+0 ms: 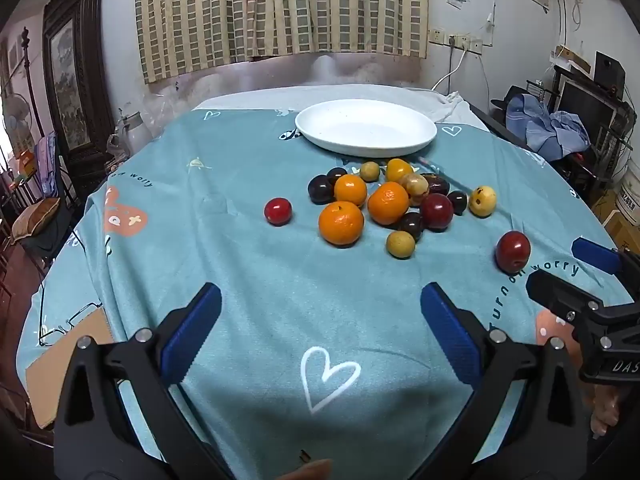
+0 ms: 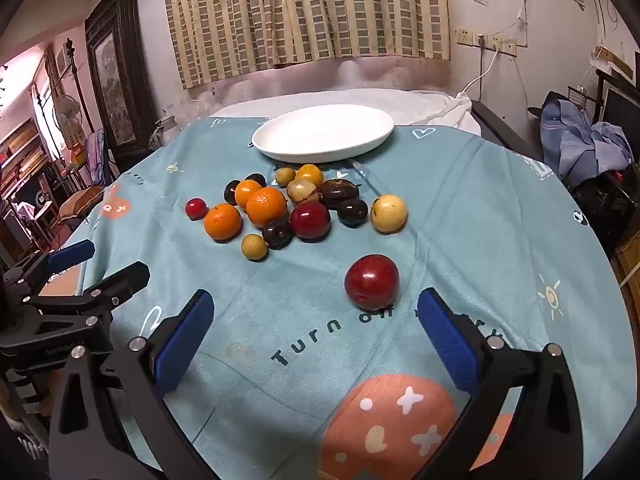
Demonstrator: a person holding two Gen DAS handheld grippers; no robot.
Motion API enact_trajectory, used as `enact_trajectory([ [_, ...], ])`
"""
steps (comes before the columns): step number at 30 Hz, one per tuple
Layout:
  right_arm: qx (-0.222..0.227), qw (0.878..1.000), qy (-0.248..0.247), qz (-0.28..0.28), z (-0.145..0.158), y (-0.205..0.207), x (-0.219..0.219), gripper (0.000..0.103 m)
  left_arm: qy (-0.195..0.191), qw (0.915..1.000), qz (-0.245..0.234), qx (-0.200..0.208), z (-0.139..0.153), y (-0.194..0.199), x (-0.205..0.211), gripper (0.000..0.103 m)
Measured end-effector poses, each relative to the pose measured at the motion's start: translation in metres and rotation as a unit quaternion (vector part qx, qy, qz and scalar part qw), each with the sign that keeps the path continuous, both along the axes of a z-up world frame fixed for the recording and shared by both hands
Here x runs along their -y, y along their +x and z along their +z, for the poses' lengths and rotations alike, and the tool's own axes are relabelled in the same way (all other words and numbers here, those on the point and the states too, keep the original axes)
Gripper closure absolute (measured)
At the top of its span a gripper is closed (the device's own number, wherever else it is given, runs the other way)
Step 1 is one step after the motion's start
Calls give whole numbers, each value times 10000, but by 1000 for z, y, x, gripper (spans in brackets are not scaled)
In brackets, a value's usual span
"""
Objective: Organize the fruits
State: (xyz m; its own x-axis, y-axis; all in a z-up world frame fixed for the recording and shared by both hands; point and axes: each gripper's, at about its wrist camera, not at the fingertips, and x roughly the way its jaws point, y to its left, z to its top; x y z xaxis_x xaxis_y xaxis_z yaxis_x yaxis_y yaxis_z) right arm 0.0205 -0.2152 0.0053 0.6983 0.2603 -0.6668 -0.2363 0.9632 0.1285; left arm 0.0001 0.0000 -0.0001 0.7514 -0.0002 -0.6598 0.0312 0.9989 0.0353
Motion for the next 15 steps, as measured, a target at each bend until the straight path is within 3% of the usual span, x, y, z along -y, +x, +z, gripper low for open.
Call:
enact_trajectory([
  [15,-73,10000,49,-25,-4,2,1,1,16,10000,5,-37,-3,-1,1,2],
])
